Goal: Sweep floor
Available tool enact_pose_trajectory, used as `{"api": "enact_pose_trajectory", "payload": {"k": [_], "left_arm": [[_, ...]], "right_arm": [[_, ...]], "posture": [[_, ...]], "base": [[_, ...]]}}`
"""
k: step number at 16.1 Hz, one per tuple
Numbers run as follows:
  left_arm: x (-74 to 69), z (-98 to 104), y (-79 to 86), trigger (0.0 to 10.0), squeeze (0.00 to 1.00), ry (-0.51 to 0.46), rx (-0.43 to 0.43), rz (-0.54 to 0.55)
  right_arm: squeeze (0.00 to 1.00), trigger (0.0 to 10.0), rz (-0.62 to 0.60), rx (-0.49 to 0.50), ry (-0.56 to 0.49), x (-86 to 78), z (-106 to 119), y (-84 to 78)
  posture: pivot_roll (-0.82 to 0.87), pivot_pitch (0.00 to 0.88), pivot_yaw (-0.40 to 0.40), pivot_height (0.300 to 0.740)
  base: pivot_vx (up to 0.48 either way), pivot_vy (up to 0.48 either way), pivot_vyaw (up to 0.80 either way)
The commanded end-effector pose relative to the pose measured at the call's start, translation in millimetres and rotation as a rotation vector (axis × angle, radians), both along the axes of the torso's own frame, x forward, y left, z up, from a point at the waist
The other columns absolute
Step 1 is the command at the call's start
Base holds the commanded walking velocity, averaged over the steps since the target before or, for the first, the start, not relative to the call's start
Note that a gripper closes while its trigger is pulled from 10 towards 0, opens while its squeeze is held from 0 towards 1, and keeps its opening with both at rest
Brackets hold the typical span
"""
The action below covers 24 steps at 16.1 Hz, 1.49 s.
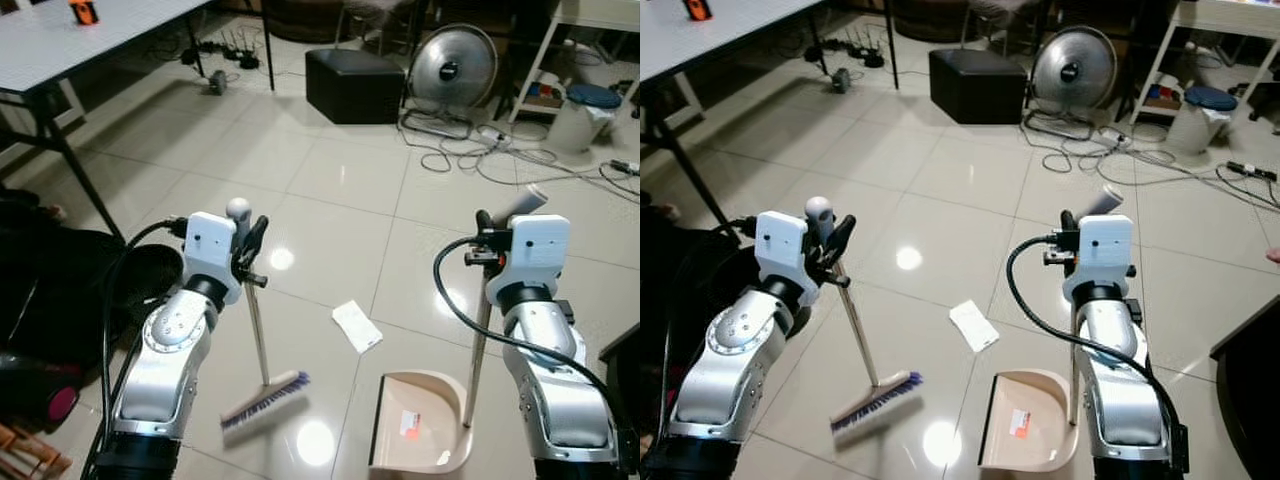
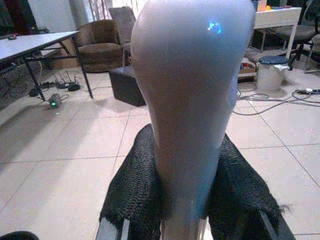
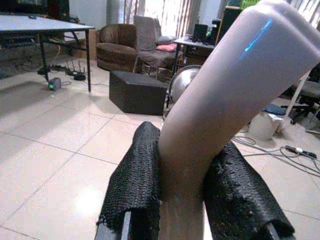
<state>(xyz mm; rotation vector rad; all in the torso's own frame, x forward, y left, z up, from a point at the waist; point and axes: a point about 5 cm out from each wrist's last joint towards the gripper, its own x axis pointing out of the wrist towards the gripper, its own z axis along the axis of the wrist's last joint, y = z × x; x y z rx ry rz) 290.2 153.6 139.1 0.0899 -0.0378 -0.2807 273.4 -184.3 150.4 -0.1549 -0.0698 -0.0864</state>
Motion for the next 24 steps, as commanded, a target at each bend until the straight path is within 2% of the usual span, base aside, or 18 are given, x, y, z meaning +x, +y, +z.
{"api": "enact_pose_trajectory", "payload": {"k": [1,24], "left_arm": [[1.3,13.3,-2.9,10.0,0.0,-0.051,0.001,-0.015],[2.6,14.6,-5.0,10.0,0.0,-0.046,-0.013,-0.032]], "right_arm": [[0.0,10.0,-0.007,-0.014,-0.041,-0.8,9.2,-0.8],[0.0,10.0,-0.019,0.0,-0.051,0.7,10.4,-3.0]], "posture": [[-0.06,0.018,0.027,0.74],[-0.06,0.02,0.023,0.74]], "base": [[0.311,0.0,0.0],[0.365,0.0,0.04]]}}
